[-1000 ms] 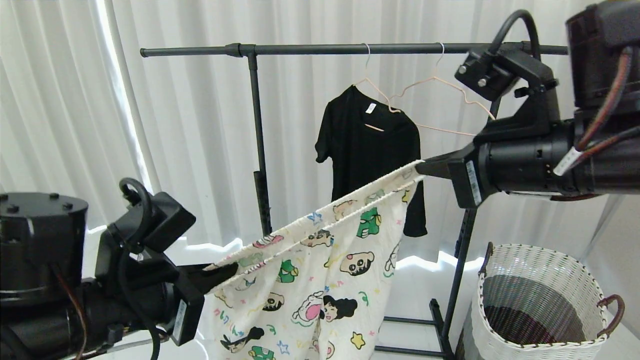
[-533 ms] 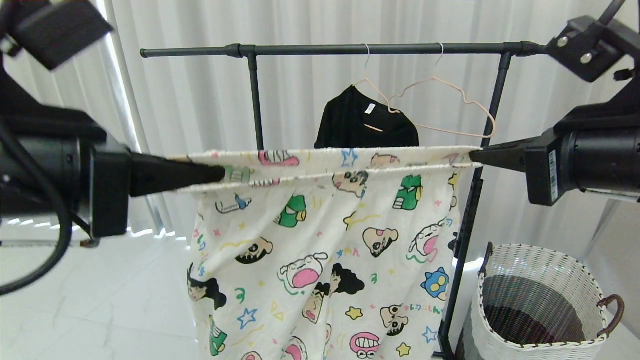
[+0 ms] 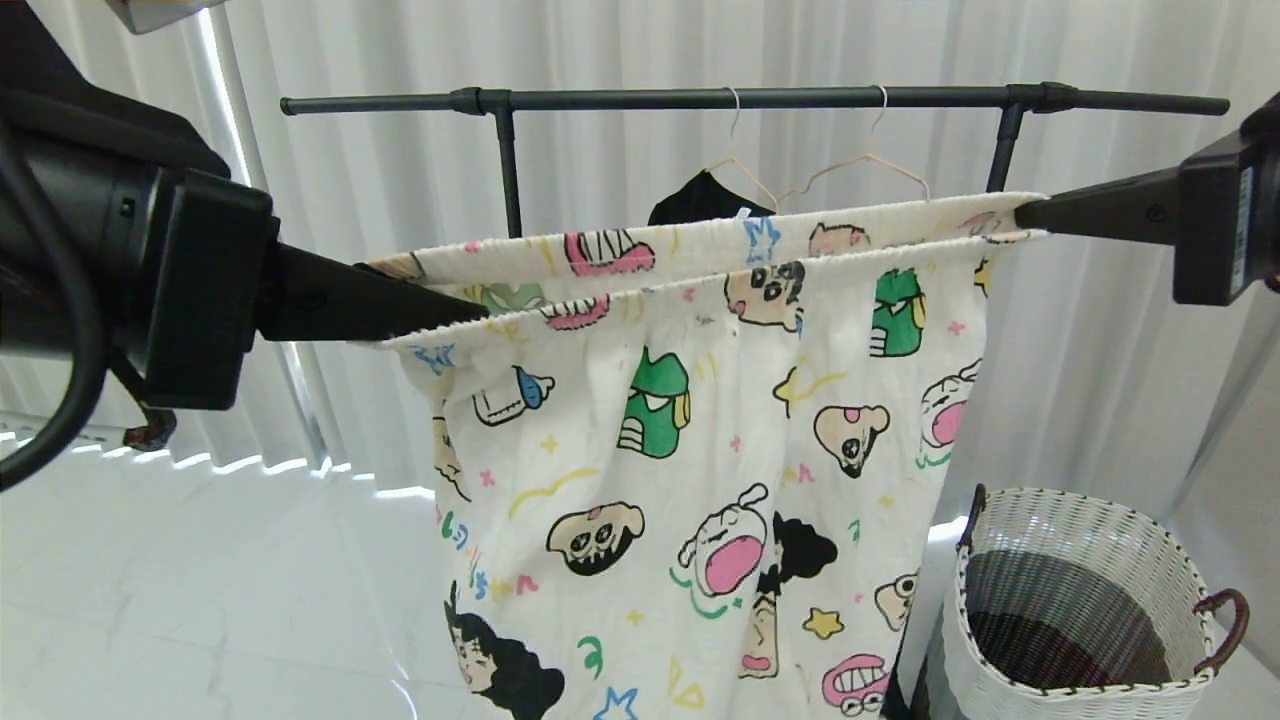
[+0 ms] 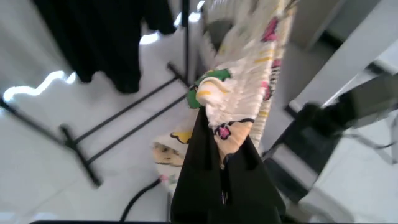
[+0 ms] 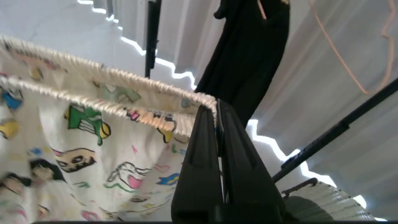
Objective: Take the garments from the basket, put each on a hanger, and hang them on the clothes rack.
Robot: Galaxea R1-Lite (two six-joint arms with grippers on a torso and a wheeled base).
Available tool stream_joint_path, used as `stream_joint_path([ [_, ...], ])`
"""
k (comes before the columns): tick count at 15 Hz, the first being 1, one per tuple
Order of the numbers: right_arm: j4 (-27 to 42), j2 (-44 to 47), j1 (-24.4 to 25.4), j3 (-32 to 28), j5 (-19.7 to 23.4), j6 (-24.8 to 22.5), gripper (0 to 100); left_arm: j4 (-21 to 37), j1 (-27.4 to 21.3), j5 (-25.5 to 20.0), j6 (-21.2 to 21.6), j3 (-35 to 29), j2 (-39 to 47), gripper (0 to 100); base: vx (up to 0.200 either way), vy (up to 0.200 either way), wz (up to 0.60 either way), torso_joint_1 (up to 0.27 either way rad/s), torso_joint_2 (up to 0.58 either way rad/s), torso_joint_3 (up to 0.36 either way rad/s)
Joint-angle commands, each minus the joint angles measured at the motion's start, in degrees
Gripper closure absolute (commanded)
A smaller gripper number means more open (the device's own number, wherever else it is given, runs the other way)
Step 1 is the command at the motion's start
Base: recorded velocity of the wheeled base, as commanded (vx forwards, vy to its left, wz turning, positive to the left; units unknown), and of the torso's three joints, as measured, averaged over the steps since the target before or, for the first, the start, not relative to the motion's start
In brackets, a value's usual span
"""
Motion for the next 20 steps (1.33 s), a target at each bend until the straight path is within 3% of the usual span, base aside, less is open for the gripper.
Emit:
stream_joint_path([
  [1, 0.25, -1.25, -0.30, -1.03, 0.03, -0.10, 100, 0.93, 0.22, 6.20, 1.08, 1.07, -0.32, 100, 0.000, 0.000, 0.00, 0.000, 0.00, 0.000],
  [2, 0.34, -1.51, -0.03, -0.85, 0.03, -0.28, 100, 0.84, -1.02, 8.66, 0.99, 1.33, -0.32, 100, 0.000, 0.000, 0.00, 0.000, 0.00, 0.000],
  [5, 0.34, -1.51, 0.41, -0.41, 0.03, -2.56, 100, 0.84, -4.79, 8.49, 0.46, 1.42, -0.58, 100, 0.000, 0.000, 0.00, 0.000, 0.00, 0.000],
  [7, 1.39, -3.62, 0.32, 1.26, 0.03, -2.74, 100, 0.84, -4.79, 8.93, 0.37, 1.60, 0.12, 100, 0.000, 0.000, 0.00, 0.000, 0.00, 0.000],
  [12, 15.54, -13.47, 1.55, 1.61, 0.64, -2.74, 100, -0.65, -4.09, 9.63, 0.29, 1.33, 1.88, 100, 0.000, 0.000, 0.00, 0.000, 0.00, 0.000],
  [15, 22.66, -17.16, 11.92, 3.63, 1.08, -2.56, 100, -5.66, -4.00, 9.72, 0.29, 0.98, 4.96, 100, 0.000, 0.000, 0.00, 0.000, 0.00, 0.000],
  [17, 22.66, -16.63, 19.04, 6.09, 1.08, -2.56, 100, -6.02, -4.09, 9.72, 0.29, 0.46, 6.36, 100, 0.000, 0.000, 0.00, 0.000, 0.00, 0.000],
  [20, 20.02, -13.90, 21.24, 6.97, 0.64, -2.56, 100, -6.02, -4.00, 9.89, 0.46, 0.54, 6.45, 100, 0.000, 0.000, 0.00, 0.000, 0.00, 0.000],
])
